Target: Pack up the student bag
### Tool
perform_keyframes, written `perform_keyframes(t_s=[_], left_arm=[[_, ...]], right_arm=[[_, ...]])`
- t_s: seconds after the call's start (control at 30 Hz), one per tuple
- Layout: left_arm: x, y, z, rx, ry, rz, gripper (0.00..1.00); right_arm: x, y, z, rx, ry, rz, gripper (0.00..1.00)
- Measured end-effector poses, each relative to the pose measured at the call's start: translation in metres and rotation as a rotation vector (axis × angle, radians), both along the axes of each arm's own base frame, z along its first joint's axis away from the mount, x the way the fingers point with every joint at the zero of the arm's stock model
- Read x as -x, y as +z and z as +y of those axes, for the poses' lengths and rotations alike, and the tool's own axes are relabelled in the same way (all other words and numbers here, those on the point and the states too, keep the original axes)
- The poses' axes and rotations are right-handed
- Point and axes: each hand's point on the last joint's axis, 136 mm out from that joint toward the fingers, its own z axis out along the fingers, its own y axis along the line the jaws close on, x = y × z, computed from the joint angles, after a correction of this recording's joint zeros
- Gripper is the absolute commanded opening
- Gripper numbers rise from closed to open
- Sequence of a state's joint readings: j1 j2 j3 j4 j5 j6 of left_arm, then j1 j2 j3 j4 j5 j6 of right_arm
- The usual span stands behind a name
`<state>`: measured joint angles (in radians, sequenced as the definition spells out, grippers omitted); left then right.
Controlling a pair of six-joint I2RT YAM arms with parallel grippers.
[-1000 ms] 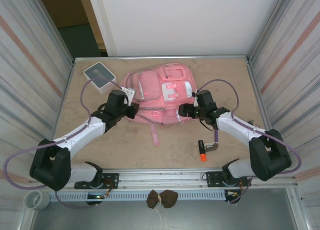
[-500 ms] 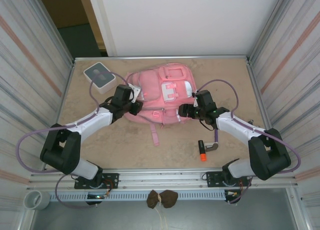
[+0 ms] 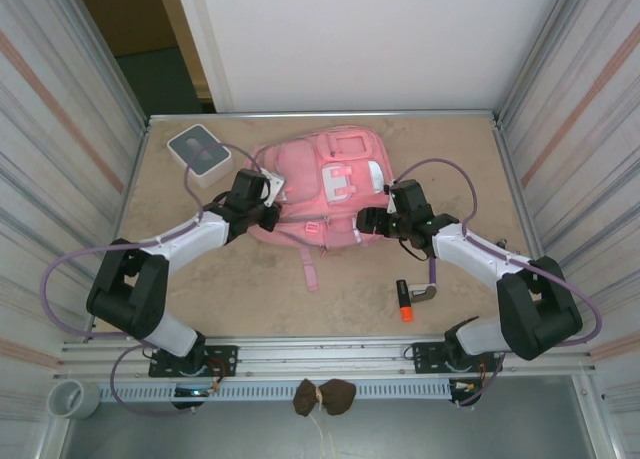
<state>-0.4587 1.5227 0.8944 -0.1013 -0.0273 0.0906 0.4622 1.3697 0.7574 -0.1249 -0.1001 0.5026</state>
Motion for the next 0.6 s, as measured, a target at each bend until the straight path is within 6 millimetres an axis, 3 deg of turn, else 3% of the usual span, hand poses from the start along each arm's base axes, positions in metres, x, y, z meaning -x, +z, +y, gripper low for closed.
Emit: perform_keyframes(t_s=[0.1, 0.27, 0.43, 0.6], left_arm=[[0.002, 0.005, 0.001, 0.005, -0.004, -0.014, 0.00], [0.007, 0.015, 0.000, 0.036, -0.017, -0.048, 0.00], [0.020, 0.026, -0.006, 0.094, -0.058, -0.060, 0.00], [0.031, 0.038, -0.014, 0.176, -0.088, -0.067, 0.00]], right_arm=[[0.002, 0.005, 0.004, -0.036, 0.004, 0.002, 0.79], [0.005, 0.016, 0.025, -0.132, 0.026, 0.009, 0.77], [0.009, 0.026, 0.070, -0.195, 0.101, 0.026, 0.72], [0.000, 0.046, 0.110, -0.285, 0.154, 0.021, 0.69]])
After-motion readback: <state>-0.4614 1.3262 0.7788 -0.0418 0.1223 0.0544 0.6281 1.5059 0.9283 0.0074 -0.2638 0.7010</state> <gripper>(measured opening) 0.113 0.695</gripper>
